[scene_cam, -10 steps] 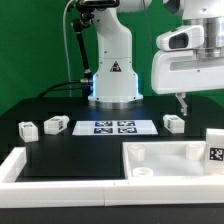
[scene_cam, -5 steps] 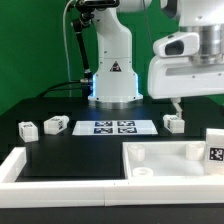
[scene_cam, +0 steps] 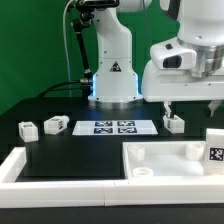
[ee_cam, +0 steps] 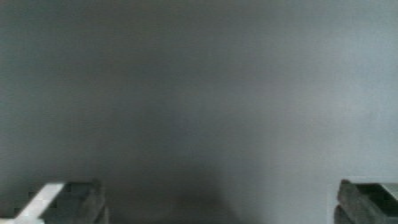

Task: Assemble square table

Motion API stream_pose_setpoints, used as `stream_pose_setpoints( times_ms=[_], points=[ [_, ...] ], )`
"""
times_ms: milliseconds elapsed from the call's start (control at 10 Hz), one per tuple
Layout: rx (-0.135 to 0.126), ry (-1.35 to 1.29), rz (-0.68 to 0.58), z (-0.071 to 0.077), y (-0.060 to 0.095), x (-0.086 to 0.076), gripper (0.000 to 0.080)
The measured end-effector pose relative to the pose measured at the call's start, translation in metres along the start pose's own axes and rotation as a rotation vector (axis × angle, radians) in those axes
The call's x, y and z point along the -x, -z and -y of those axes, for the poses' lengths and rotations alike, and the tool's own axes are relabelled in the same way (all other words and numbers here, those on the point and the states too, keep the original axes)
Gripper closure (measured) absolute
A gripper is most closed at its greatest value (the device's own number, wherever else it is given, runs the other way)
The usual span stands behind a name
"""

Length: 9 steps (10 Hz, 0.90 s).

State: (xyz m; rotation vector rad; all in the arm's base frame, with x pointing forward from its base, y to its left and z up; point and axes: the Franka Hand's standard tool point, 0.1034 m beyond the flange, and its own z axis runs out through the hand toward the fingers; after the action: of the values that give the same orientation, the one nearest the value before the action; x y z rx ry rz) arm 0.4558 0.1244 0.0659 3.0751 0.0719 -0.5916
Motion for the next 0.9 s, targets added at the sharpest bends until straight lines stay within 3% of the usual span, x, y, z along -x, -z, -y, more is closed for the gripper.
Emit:
stream_pose_setpoints(
  times_ms=[300, 400, 800, 900],
  points=[
    [0.013, -0.004, 0.277, -0.002, -0.018, 0.032, 0.0150],
    [0.020, -0.003, 0.319, -0.001, -0.021, 0.034, 0.0150],
    [0.018, -0.008, 0.318, -0.003, -0.022, 0.031, 0.0150],
    [0.000, -0.019, 0.341, 0.006, -0.030, 0.038, 0.0150]
  ],
)
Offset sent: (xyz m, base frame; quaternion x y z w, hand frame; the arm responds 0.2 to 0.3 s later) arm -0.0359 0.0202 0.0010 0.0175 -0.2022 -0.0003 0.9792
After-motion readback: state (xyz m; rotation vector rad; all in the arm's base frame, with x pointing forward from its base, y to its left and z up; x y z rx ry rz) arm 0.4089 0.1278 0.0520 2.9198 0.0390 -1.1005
